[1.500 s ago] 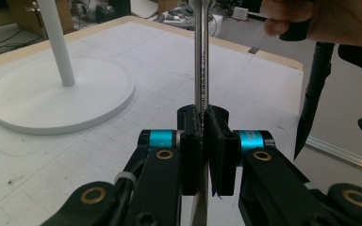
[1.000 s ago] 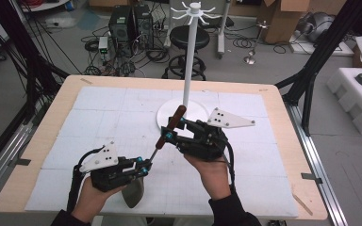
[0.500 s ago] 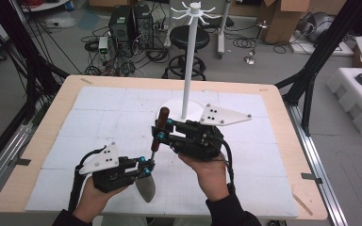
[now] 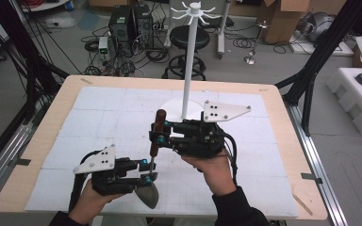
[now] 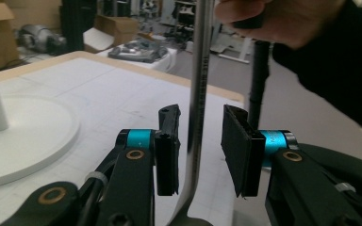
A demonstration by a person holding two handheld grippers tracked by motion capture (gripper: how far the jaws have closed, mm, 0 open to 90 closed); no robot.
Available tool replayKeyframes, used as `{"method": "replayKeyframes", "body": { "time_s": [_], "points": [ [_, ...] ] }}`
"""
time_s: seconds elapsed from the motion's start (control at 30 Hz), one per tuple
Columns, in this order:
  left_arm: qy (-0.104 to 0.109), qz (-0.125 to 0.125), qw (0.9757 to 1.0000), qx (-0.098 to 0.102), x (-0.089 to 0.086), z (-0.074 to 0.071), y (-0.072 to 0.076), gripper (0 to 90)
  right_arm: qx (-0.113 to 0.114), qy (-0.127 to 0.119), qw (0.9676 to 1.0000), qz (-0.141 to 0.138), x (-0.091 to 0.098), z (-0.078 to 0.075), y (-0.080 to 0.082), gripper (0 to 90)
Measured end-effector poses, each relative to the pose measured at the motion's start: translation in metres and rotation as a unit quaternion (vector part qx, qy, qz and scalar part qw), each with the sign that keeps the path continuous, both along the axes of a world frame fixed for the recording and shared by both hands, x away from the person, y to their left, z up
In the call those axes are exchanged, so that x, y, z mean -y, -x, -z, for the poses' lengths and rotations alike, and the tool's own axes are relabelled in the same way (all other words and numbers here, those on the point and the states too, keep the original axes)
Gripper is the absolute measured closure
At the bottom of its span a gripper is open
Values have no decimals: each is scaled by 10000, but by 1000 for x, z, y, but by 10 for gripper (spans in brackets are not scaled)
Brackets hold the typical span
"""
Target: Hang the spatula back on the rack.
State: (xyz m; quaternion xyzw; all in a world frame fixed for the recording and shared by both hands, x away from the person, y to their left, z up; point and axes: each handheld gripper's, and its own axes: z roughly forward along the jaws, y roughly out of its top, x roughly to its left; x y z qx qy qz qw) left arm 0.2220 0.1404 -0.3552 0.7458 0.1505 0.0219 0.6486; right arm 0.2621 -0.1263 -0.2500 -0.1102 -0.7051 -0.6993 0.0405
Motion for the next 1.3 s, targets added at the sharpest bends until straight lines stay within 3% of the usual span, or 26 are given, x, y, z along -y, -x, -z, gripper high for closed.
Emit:
{"method": "replayKeyframes", "body": {
  "time_s": [0.1,0.27,0.47,0.67,0.77,0.87,1.0,1.03,1.3],
  "points": [
    [76,131,9999,-28,0,0,0,693,55,-106,9990,-428,1,2,-4,728],
    [38,256,9996,-65,2,1,1,719,64,-222,9969,-753,2,9,-8,728],
    [10,278,9996,-26,4,2,1,816,123,-221,9967,-771,1,11,-7,727],
    [-61,159,9998,63,5,2,3,835,112,-227,9974,-682,3,13,-6,727],
    [-88,-13,10000,26,5,2,2,838,33,-209,9990,-383,5,13,-6,712],
    [-172,-224,9996,-30,3,2,-1,838,43,-163,9996,212,7,12,-2,469],
    [-110,-422,9990,-18,2,1,-2,838,117,174,9950,978,9,12,4,309],
    [-117,-492,9987,-8,2,0,-2,839,137,330,9916,1241,7,14,6,246],
    [-205,-1001,9948,35,2,0,-2,839,376,481,9850,1615,1,14,13,177]
  ]
}}
